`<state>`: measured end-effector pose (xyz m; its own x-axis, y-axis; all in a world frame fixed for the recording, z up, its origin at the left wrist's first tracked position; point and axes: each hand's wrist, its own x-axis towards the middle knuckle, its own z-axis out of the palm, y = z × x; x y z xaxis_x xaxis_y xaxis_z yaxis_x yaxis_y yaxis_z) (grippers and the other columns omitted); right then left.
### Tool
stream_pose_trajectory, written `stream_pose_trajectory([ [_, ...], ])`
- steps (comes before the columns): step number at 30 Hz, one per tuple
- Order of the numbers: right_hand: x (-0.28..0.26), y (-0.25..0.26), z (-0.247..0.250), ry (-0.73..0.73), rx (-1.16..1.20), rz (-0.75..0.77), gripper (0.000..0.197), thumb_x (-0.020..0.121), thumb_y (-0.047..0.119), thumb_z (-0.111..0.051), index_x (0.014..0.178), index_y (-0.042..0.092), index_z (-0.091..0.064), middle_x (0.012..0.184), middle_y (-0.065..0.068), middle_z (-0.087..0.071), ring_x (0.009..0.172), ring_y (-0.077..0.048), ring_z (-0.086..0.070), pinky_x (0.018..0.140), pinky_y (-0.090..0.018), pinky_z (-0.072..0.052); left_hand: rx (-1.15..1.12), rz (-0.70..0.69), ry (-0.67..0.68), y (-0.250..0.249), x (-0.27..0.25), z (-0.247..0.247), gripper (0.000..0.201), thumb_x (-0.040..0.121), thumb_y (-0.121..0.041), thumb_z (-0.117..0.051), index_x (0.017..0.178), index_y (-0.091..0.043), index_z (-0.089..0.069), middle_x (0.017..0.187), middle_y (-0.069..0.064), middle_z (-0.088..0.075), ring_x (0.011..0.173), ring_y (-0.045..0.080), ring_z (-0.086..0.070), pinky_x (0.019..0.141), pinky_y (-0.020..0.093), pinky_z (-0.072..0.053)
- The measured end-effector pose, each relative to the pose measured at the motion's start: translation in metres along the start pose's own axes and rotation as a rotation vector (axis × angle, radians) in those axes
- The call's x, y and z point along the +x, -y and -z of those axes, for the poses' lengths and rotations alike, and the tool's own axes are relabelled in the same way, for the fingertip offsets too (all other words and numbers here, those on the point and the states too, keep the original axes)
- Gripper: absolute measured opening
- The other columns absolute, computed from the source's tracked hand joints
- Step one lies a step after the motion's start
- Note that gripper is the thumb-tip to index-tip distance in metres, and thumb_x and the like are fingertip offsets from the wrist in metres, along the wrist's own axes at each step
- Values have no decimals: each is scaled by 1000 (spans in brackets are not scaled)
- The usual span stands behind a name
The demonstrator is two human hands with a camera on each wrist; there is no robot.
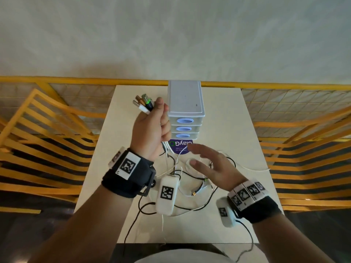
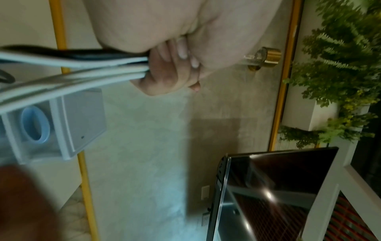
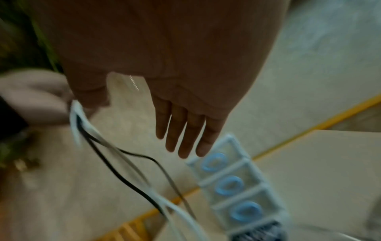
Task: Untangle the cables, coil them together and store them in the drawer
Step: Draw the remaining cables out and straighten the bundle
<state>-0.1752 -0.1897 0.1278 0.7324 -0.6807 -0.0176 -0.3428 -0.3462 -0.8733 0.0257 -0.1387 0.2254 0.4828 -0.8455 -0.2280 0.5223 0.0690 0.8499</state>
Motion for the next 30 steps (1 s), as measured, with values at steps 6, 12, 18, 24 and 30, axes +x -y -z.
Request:
stream_pose_trajectory([
  [6, 22, 57, -25, 94, -133, 101, 33, 108, 43, -39, 94, 16, -51, 66, 11, -60, 64, -4, -58, 66, -25, -45, 12, -12, 30, 13, -1, -12, 34, 108, -33, -48, 79, -15, -53, 52, -8, -29, 38, 4, -21, 39, 17, -18],
  [12, 22, 41, -46, -77, -97, 305, 24, 107, 31, -44, 97, 12, -54, 96, 1, -51, 89, -14, -47, 83, -28, -43, -19, 12, 30, 14, -2, -10, 33, 107, -33, -49, 79, -17, -54, 53, -8, -29, 39, 5, -20, 42, 20, -12],
  [18, 19, 42, -43, 15, 102, 201, 25, 110, 28, -34, 97, 16, -52, 81, 3, -58, 77, -15, -63, 75, -37, -51, -40, 35, 77, -1, 4, -11, 33, 108, -34, -47, 79, -18, -53, 53, -9, -28, 40, 5, -20, 36, 18, -18],
  [24, 7, 20, -58, 32, 253, 69, 30, 108, 43, -32, 84, 34, -47, 69, -1, -42, 57, -16, -47, 60, -47, -50, -61, 14, 24, -27, 21, 8, 38, 108, -38, -43, 75, -22, -54, 50, -9, -31, 37, 4, -20, 33, 18, -19],
  [30, 6, 1, -59, 71, 329, -13, 33, 108, 43, -33, 82, 29, -48, 68, 0, -36, 57, -14, -34, 54, -26, -33, -58, -51, -67, -50, 31, 18, 45, 110, -35, -41, 69, -24, -57, 50, -9, -28, 37, 4, -16, 33, 18, -14],
])
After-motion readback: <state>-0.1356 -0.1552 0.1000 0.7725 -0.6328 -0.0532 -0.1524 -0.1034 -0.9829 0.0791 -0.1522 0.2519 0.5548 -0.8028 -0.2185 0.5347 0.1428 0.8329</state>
